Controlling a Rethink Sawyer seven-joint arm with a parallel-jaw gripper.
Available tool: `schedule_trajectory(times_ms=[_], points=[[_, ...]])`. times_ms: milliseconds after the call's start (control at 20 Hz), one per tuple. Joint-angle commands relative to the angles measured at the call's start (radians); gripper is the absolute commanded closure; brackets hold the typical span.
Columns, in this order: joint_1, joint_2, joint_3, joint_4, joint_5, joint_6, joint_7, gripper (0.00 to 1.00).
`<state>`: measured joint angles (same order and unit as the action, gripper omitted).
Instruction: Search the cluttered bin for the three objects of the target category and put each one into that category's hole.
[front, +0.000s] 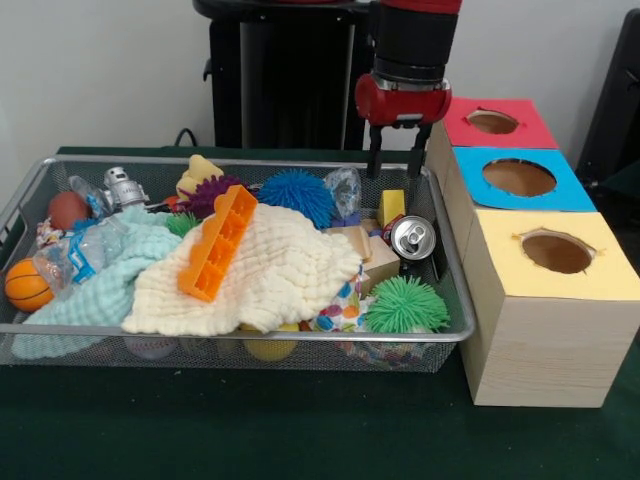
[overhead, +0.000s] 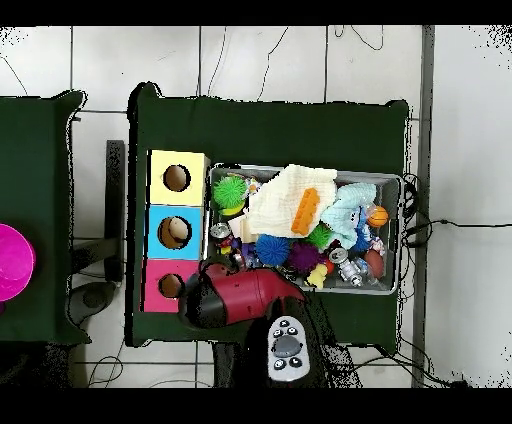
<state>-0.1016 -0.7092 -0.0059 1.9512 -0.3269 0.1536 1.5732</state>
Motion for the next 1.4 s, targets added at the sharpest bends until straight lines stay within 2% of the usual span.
schedule_trajectory(times_ms=[50,300,550,1000,1250,1400], points=[[-0.085,-0.001,0.172,-0.115,-0.084,0.104,-0.087,0.00],[-0.158,-0.009,0.240,-0.130,-0.101,0.172,-0.135,0.00],[-0.230,0.002,0.303,-0.180,-0.119,0.254,-0.191,0.00],[-0.356,0.050,0.396,-0.218,-0.208,0.287,-0.243,0.00],[-0.419,0.087,0.415,-0.225,-0.265,0.278,-0.234,0.00],[-0.390,0.137,0.342,-0.281,-0.356,0.237,-0.184,0.00]])
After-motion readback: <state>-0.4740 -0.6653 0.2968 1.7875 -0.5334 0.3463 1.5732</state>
